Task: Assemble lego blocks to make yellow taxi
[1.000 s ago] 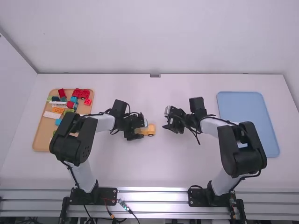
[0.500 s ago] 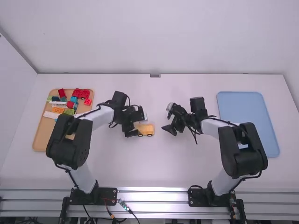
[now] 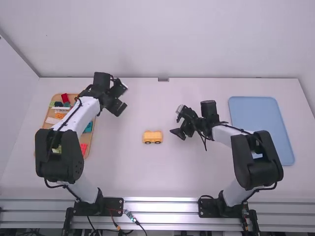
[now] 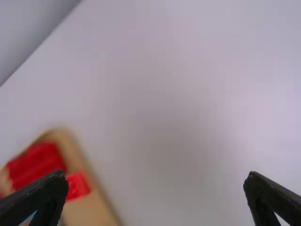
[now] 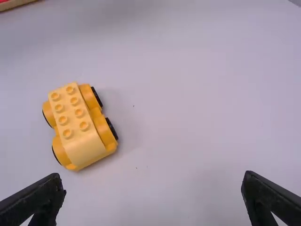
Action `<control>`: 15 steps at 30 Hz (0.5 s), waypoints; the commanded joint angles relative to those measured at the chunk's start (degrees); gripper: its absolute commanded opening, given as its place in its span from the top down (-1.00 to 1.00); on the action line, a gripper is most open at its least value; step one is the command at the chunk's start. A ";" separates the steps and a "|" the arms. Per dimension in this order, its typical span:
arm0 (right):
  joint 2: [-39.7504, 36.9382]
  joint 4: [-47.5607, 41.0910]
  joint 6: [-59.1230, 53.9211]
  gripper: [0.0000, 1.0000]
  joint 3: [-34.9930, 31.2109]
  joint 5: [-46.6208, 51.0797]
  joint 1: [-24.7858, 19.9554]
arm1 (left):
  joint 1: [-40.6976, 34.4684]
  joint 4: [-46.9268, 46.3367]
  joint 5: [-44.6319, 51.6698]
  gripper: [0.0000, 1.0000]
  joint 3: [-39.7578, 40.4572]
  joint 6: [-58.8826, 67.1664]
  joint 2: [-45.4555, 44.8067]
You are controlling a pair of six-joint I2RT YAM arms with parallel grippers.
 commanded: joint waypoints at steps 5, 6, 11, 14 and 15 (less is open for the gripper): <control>-1.58 0.70 1.46 -0.98 -0.31 -0.07 0.04 | 10.01 2.05 -14.37 -0.98 1.09 -23.26 -0.95; -1.58 0.68 1.49 -0.98 -0.31 -0.24 0.04 | 12.07 1.97 -13.48 -0.98 1.11 -24.57 -0.93; -1.58 0.98 1.53 -0.98 -0.31 -0.39 0.04 | 19.41 2.93 -11.25 -0.98 0.98 -27.00 -0.93; -1.58 1.95 3.58 -0.98 -0.31 -0.28 0.04 | 22.38 3.65 -14.79 -0.99 0.94 -36.22 -0.93; -1.58 2.58 5.14 -0.98 -0.31 -0.35 0.04 | 23.74 3.41 -16.52 -0.98 0.92 -40.92 -0.93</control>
